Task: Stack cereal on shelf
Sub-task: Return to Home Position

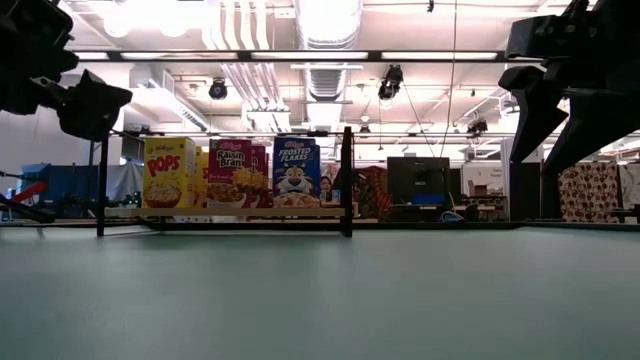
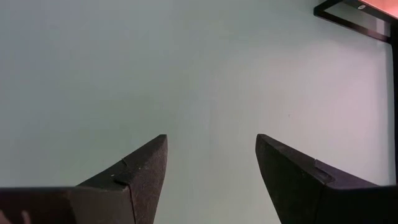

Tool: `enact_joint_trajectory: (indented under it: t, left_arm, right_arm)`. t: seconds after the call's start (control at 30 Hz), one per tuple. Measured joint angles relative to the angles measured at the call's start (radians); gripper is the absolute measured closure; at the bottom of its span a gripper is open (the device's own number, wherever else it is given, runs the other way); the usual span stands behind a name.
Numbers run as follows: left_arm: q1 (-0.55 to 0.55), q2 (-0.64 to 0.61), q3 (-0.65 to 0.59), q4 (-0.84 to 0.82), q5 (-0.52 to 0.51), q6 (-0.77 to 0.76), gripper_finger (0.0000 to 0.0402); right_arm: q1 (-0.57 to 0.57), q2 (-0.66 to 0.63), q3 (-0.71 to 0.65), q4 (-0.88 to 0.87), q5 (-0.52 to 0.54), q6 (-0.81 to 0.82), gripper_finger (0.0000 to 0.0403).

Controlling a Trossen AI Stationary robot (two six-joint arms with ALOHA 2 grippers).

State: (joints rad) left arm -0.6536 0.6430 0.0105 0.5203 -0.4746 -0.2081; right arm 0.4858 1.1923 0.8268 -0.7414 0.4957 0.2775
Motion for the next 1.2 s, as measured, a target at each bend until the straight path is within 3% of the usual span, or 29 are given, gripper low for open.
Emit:
enact_joint_trajectory:
  t: [0.7,0.83,1.0,1.1,1.2]
  left_arm:
    - [0.001,0.089,0.041,-0.001,-0.006,-0.008,0.0143]
    - [0.003,0.103,0.052,0.026,-0.017,0.215,0.0143]
    - [0.003,0.081,0.062,0.173,0.088,0.337,0.0143]
    - [0.002,0.056,0.035,0.181,0.172,0.282,0.0143]
    - [0.003,0.036,0.001,0.232,0.174,0.204,0.0143]
  right_arm:
    - [0.0,0.0,0.0,0.0,0.0,0.0,0.017]
    - [0.0,0.0,0.0,0.0,0.0,0.0,0.017]
    - [0.0,0.0,0.0,0.0,0.0,0.0,0.017]
    - [0.0,0.0,0.0,0.0,0.0,0.0,0.017]
    - [0.0,0.0,0.0,0.0,0.0,0.0,0.017]
